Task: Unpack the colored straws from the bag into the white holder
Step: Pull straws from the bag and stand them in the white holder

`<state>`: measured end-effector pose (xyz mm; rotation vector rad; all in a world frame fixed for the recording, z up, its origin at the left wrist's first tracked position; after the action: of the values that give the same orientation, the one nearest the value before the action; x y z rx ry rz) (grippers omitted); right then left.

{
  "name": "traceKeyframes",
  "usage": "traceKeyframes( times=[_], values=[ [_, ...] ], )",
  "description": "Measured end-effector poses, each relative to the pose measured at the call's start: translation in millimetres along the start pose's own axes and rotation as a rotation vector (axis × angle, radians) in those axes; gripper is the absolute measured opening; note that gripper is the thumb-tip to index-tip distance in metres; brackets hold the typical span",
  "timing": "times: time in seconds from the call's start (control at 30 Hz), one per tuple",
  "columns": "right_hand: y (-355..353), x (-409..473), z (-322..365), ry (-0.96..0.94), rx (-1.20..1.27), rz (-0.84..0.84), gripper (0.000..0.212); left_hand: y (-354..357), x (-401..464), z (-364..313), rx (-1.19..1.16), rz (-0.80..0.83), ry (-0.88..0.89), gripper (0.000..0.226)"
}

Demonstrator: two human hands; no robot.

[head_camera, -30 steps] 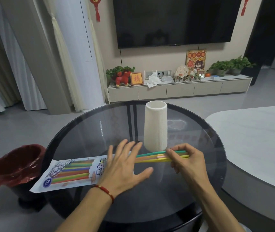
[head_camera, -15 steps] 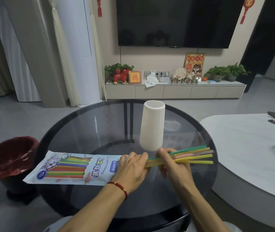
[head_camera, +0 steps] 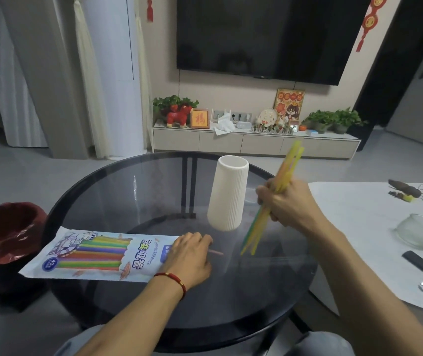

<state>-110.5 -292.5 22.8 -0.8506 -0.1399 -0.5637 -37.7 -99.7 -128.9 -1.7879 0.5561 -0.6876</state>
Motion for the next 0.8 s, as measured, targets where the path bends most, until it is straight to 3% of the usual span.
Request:
traceKeyframes(
  times=[0.1,0.23,0.37,0.47,0.63,0.7,0.8],
  values=[
    [37.0,-3.5,-7.5,-0.051,-0.121,0.081,0.027,-1.2,-0.8,-3.7,0.044,-0.021,0.035,0.051],
    [54.1,-2.9,-16.0,-0.078,-0.159,0.07,0.027,2.4,0.5,-14.5,-0.094,-0.021,0.048,0.057],
    [61.4,-16.9,-23.5,-0.048,-0.12,0.112,0.027,9.6,-1.5,-15.5,-0.07,0.016,0.031,0.055],
    [36.2,-12.0,-22.0,0.028,0.107,-0.014,0.028,-2.6,-0.3,-15.9,-0.028,-0.069,0.065,0.054],
    [-11.7,18.1,-0.3,0.099,0.871,-0.353,0.024,-36.1,0.4,0.5,-0.085,-0.29,-0.13,0.045],
    [-17.3,33.0,6.6,0.129,0.923,-0.45,0.021,-41.9,-1.9,5.9,-0.097,-0.323,-0.158,0.042],
    [-16.9,52.1,12.1,0.169,0.803,-0.529,0.02,-45.3,-5.7,11.0,-0.088,-0.319,-0.163,0.041]
  ],
)
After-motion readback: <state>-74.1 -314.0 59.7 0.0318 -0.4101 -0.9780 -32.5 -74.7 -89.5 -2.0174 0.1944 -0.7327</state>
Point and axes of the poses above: each hand's wrist, its own x-axis towards the middle knuckle, its own y-axis out of the palm, z = x × y, the point moved 6 cm from there along x, towards the middle knuckle
